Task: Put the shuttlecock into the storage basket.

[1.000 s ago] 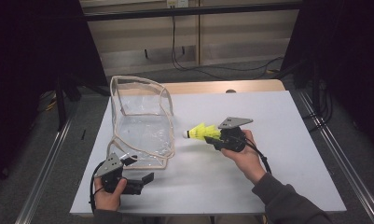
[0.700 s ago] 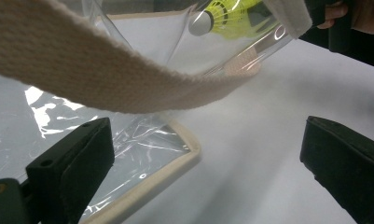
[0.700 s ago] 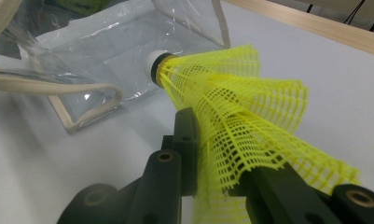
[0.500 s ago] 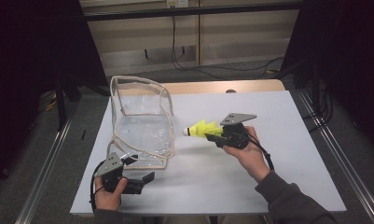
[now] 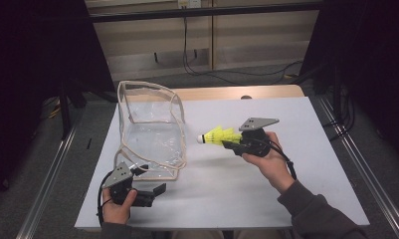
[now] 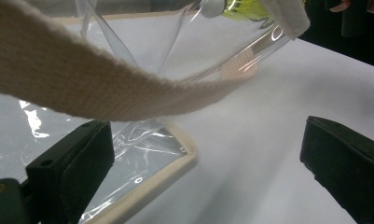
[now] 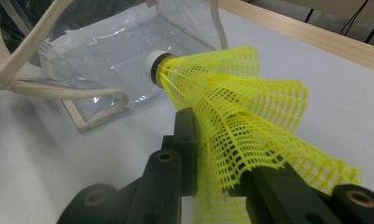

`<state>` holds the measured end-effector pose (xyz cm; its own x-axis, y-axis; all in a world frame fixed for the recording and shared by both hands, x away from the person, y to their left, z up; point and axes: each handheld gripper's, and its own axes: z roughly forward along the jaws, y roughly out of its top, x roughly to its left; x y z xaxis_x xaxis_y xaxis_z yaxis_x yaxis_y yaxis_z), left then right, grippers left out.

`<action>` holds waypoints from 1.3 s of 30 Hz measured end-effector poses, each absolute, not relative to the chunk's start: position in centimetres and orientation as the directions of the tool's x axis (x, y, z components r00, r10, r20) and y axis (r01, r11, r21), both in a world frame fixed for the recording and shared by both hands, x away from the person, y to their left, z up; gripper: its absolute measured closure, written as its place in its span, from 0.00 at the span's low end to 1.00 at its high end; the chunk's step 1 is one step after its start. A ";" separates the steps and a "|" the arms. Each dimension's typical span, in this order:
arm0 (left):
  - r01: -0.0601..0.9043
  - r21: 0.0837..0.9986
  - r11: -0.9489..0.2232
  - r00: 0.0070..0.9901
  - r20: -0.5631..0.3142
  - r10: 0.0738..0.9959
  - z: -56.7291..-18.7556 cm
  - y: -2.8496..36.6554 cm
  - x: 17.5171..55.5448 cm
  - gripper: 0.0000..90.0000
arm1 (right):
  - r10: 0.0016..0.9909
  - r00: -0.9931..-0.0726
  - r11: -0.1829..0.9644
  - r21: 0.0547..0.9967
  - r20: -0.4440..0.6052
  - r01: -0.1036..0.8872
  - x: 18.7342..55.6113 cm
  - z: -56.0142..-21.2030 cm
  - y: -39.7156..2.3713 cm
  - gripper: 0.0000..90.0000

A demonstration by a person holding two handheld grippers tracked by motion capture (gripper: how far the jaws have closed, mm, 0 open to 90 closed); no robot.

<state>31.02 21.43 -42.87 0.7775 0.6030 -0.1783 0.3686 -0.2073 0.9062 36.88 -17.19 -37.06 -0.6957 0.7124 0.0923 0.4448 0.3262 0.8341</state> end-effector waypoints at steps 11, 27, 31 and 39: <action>0.370 0.906 -0.205 0.773 -0.178 0.609 -42.9 21.6 31.0 0.03 | 0.701 -0.706 0.325 0.835 0.104 0.445 37.5 -35.5 -16.8 0.88; 0.369 0.907 -0.201 0.775 -0.181 0.606 -42.9 21.5 31.1 0.03 | 0.673 -0.733 0.359 0.825 0.095 0.436 38.1 -33.1 -16.4 0.88; 0.369 0.908 -0.200 0.775 -0.182 0.605 -42.9 21.5 31.1 0.03 | 0.671 -0.735 0.356 0.826 0.101 0.438 38.3 -32.4 -16.4 0.88; 0.369 0.908 -0.200 0.775 -0.182 0.605 -42.9 21.5 31.1 0.03 | 0.655 -0.749 0.372 0.823 0.095 0.429 38.6 -30.8 -16.1 0.88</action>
